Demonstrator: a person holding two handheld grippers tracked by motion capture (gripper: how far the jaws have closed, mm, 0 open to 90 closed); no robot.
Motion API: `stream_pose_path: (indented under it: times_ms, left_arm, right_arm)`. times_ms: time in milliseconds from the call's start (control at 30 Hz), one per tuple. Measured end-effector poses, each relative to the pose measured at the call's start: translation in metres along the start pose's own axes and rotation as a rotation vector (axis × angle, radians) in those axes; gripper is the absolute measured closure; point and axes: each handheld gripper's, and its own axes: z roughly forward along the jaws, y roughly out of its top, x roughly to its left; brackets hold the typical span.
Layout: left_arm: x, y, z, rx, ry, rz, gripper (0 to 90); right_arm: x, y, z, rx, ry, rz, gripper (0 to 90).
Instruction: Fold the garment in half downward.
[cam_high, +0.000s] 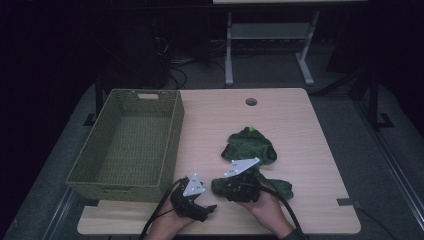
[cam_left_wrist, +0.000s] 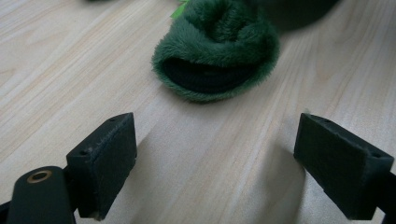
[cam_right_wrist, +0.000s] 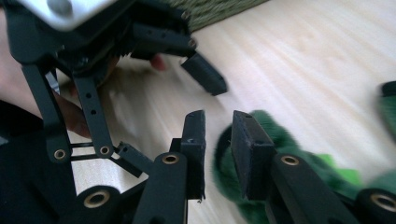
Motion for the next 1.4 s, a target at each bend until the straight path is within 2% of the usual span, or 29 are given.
stream_pose_path:
  times_ms: [100, 200, 267, 300, 333, 367, 400, 500, 533, 667, 833, 867, 967, 1100, 1133, 1233, 1267, 1367, 1400]
  left_arm:
    - [0.000, 0.000, 0.000, 0.000, 0.000, 0.002, 12.3]
    - [0.001, 0.000, 0.000, 0.004, 0.003, 0.012, 12.3]
    - [0.001, 0.000, 0.000, 0.004, 0.004, 0.011, 12.3]
    - [0.001, 0.000, 0.000, 0.004, 0.004, 0.011, 12.3]
    - [0.000, 0.000, 0.000, 0.005, -0.001, 0.003, 12.3]
    - [0.000, 0.000, 0.000, 0.005, -0.001, 0.003, 12.3]
    - [0.001, 0.000, 0.000, 0.006, 0.000, 0.009, 12.3]
    - [0.000, 0.000, 0.000, 0.002, 0.000, 0.003, 12.3]
    - [0.000, 0.000, 0.000, 0.004, 0.000, 0.006, 12.3]
    - [0.000, 0.000, 0.000, 0.005, 0.000, 0.007, 12.3]
    - [0.001, 0.000, 0.000, 0.006, 0.000, 0.009, 12.3]
    - [0.001, 0.000, 0.000, 0.006, 0.000, 0.009, 12.3]
    - [0.001, 0.000, -0.001, 0.008, 0.003, 0.010, 12.3]
    - [0.000, 0.000, 0.000, 0.004, 0.002, 0.006, 12.3]
    - [0.000, 0.000, 0.000, 0.000, 0.000, 0.000, 12.3]
    - [0.000, 0.000, 0.000, -0.001, -0.001, -0.004, 12.3]
    - [0.000, 0.000, 0.000, -0.001, -0.002, -0.003, 12.3]
    - [0.000, 0.000, 0.000, -0.001, -0.003, -0.003, 12.4]
    - [0.000, 0.000, 0.000, 0.000, -0.004, -0.004, 12.4]
  right_arm:
    - [0.003, 0.000, 0.007, 0.014, 0.008, -0.005, 74.9]
    - [0.003, -0.002, 0.019, 0.035, -0.011, -0.018, 74.8]
    - [0.004, -0.004, 0.025, 0.063, -0.043, -0.037, 74.4]
    - [0.004, -0.004, 0.025, 0.063, -0.043, -0.037, 74.4]
    - [0.003, -0.008, 0.032, 0.084, -0.065, -0.044, 73.8]
    - [0.003, -0.008, 0.032, 0.084, -0.065, -0.044, 73.8]
    - [0.003, -0.011, 0.036, 0.096, -0.090, -0.067, 73.1]
    - [0.005, -0.012, 0.037, 0.093, -0.103, -0.079, 73.3]
    - [0.007, -0.013, 0.040, 0.085, -0.113, -0.085, 76.1]
    - [0.007, -0.015, 0.040, 0.075, -0.110, -0.054, 85.8]
    - [0.005, -0.015, 0.038, 0.088, -0.084, -0.051, 87.6]
    - [0.003, -0.015, 0.036, 0.089, -0.060, -0.042, 87.6]
    - [0.004, -0.014, 0.029, 0.068, -0.036, -0.023, 87.5]
    - [0.004, -0.011, 0.019, 0.028, -0.024, -0.019, 87.5]
    - [0.001, -0.011, 0.009, -0.013, -0.017, -0.007, 87.5]
    - [-0.002, -0.010, 0.001, -0.035, -0.017, -0.005, 87.4]
    - [-0.006, -0.010, -0.008, -0.059, -0.023, -0.002, 87.4]
    - [-0.010, -0.009, -0.017, -0.083, -0.034, 0.013, 87.3]
    - [-0.014, -0.010, -0.026, -0.105, -0.048, 0.018, 87.2]
